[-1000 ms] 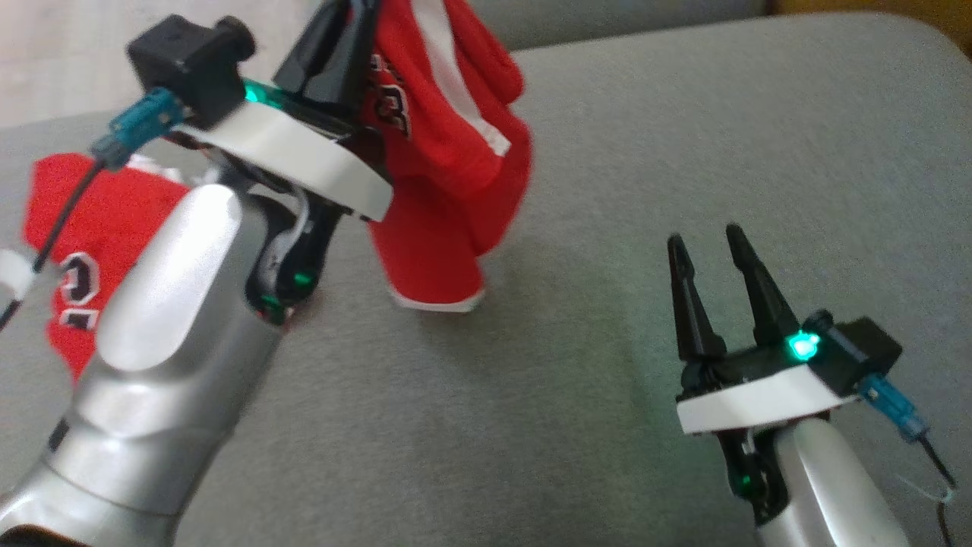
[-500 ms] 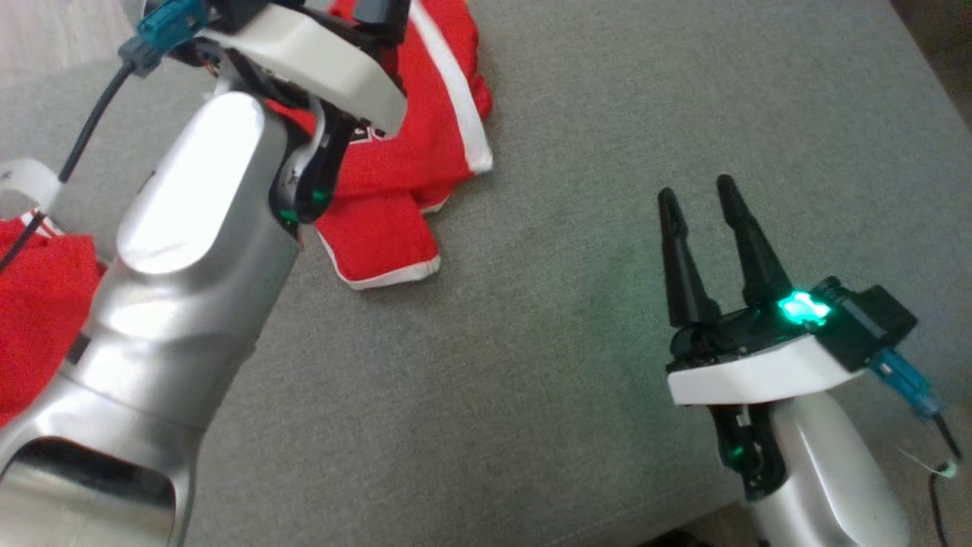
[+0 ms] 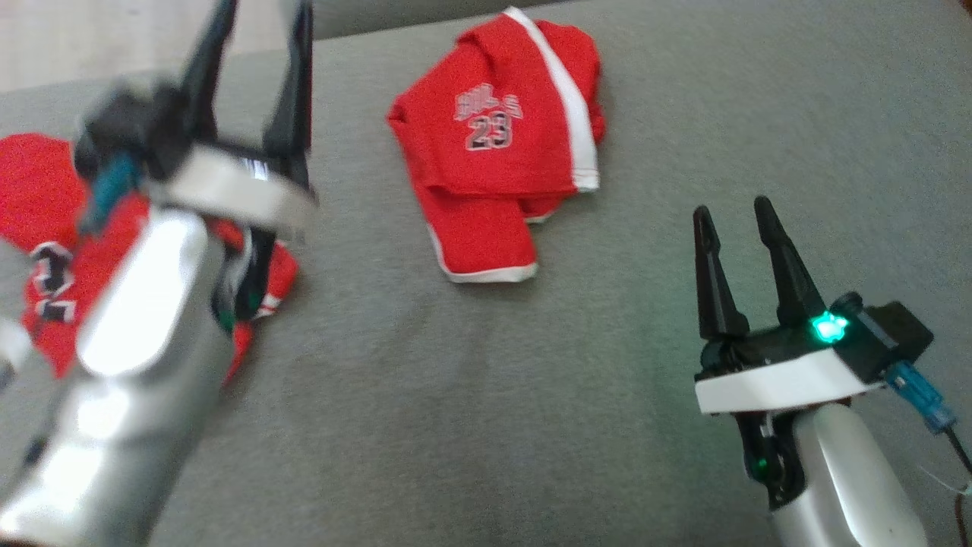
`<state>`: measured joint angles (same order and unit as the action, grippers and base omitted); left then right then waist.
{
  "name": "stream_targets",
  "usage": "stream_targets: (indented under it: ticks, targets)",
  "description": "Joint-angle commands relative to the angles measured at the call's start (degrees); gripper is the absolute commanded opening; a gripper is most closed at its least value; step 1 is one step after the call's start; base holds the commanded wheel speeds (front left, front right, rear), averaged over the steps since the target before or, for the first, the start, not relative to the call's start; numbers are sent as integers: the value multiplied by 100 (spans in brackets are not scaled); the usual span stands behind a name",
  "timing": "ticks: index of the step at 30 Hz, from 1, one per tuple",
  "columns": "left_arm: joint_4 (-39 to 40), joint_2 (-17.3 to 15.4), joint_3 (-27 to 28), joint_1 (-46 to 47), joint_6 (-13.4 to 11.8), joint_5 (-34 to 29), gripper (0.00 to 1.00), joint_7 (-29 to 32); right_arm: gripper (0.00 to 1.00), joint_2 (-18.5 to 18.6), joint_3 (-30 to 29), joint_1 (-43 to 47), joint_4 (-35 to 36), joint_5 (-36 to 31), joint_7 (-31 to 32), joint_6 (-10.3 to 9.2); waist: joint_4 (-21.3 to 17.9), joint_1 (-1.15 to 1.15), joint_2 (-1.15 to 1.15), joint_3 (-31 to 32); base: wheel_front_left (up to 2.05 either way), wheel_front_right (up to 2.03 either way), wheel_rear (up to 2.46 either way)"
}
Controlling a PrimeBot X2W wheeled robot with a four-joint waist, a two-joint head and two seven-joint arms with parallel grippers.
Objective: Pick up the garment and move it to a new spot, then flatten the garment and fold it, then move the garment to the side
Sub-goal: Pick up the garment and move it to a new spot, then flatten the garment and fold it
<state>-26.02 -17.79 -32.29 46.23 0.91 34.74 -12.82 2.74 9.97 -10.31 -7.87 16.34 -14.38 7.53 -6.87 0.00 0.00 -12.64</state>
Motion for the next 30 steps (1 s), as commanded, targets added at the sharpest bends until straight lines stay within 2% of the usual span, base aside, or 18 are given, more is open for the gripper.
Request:
stream_targets:
  ticks: [1,6,10,13,24,30]
  targets:
    - [264,-254,201,-101,-82,-70,100,-80,100,14,59,28,132,-67,-62,-4,400,0,0,307,0,0,0]
    - [805,-332,278,-1312,-472,-191,100,-194,100,14,-117,219,-30,-179,-62,-4,813,0,0,542,0,0,0]
    - [1324,-198,530,-2296,-795,-168,100,-214,100,14,-154,337,-139,-252,-62,-4,986,0,0,650,0,0,0]
    - [1671,-74,833,-2826,-902,-214,100,-216,100,14,-221,386,-175,-268,-62,-4,1084,0,0,688,0,0,0]
    - [1951,257,994,-3166,-685,-711,100,-217,100,14,-218,295,-296,-378,-62,-4,1350,0,0,704,0,0,0]
    - [1908,377,1062,-3184,-566,-793,100,-218,100,14,-166,125,-746,-276,-62,-4,1517,0,0,586,0,0,0]
